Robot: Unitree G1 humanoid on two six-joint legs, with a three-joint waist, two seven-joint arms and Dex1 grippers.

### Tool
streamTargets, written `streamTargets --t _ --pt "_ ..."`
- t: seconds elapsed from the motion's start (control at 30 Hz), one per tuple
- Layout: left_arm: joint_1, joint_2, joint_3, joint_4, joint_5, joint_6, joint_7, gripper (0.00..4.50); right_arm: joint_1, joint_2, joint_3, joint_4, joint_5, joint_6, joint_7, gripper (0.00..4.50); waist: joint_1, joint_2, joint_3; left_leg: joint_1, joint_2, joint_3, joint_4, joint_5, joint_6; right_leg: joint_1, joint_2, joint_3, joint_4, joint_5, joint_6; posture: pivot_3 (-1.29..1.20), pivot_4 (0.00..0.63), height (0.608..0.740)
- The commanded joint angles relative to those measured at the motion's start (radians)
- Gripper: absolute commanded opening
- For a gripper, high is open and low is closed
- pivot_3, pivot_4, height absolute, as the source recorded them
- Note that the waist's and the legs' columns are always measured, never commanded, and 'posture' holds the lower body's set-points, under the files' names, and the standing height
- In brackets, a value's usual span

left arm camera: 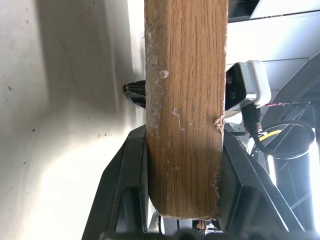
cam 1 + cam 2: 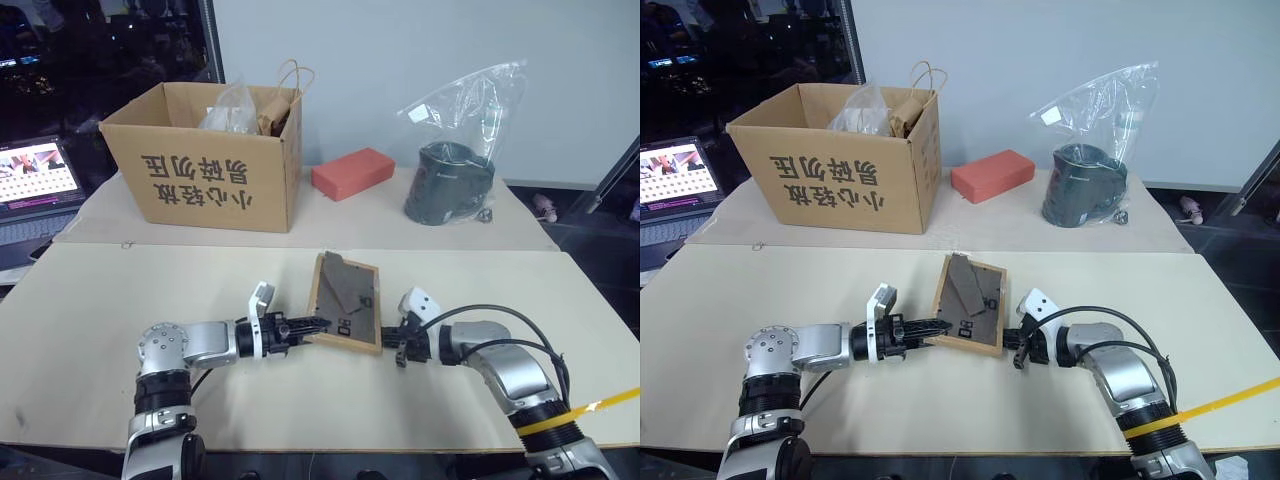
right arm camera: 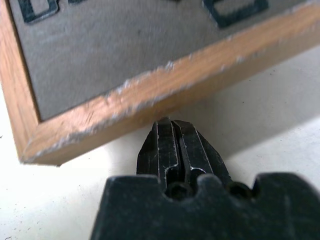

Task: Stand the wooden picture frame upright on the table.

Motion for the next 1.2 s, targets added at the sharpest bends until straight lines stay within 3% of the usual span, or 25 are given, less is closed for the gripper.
streamTargets --t 0.03,0.17,0.27,0.47,0.63,0.93,1.2 --pt "-0.02 0.063 0.057 -0.045 -0.064 0.005 -0.051 1.16 -0.022 -0.071 -0.127 -0.022 0.084 0.076 0.016 0.0 0.001 0.0 0.001 0.0 0.0 0.0 0.0 0.0 0.0 0.0 0.0 0.0 0.0 0.0 0.0 0.0 0.15 0.716" --pt "-0.032 0.138 0.056 -0.087 -0.063 -0.011 -0.094 1.16 -0.039 -0.159 -0.265 -0.057 0.235 0.251 0.053 0.0 0.002 0.0 0.003 -0.001 0.0 0.0 -0.001 0.0 0.0 0.0 0.0 0.0 -0.001 0.001 -0.001 0.0 0.15 0.716" --pt "-0.027 0.167 0.025 -0.161 -0.043 -0.044 -0.138 1.16 -0.09 -0.173 -0.336 -0.094 0.343 0.373 0.035 0.74 0.0 0.0 0.004 -0.001 0.0 0.0 -0.001 0.0 0.0 -0.001 0.0 0.0 -0.001 0.001 -0.001 0.0 0.15 0.716" --pt "0.025 0.218 -0.062 -0.314 0.019 -0.129 -0.257 1.16 -0.26 -0.129 -0.346 -0.156 0.497 0.549 -0.024 2.82 -0.003 0.0 0.006 -0.001 0.0 0.0 -0.002 0.0 0.0 -0.001 0.0 0.0 -0.001 0.001 -0.002 0.0 0.15 0.716" --pt "0.019 0.202 -0.101 -0.331 0.027 -0.149 -0.258 1.16 -0.416 -0.02 -0.198 -0.104 0.467 0.552 -0.052 4.49 -0.002 0.001 0.006 -0.003 0.0 0.0 -0.001 0.0 0.0 -0.004 0.0 0.0 -0.001 0.001 -0.001 0.0 0.15 0.716" --pt "0.009 0.186 -0.106 -0.33 0.007 -0.149 -0.241 1.16 -0.459 0.053 -0.049 0.009 0.339 0.411 -0.041 4.49 0.012 0.001 0.007 -0.016 0.0 -0.001 -0.002 0.001 -0.001 -0.015 0.0 -0.002 0.0 0.004 -0.006 0.0 0.15 0.716" --pt "-0.002 0.178 -0.086 -0.289 -0.027 -0.124 -0.199 1.16 -0.398 0.071 -0.072 -0.116 0.436 0.346 0.099 4.49 0.019 0.002 0.007 -0.016 0.0 -0.002 -0.002 0.001 -0.002 -0.015 0.0 -0.003 0.001 0.004 -0.007 0.0 0.15 0.716"
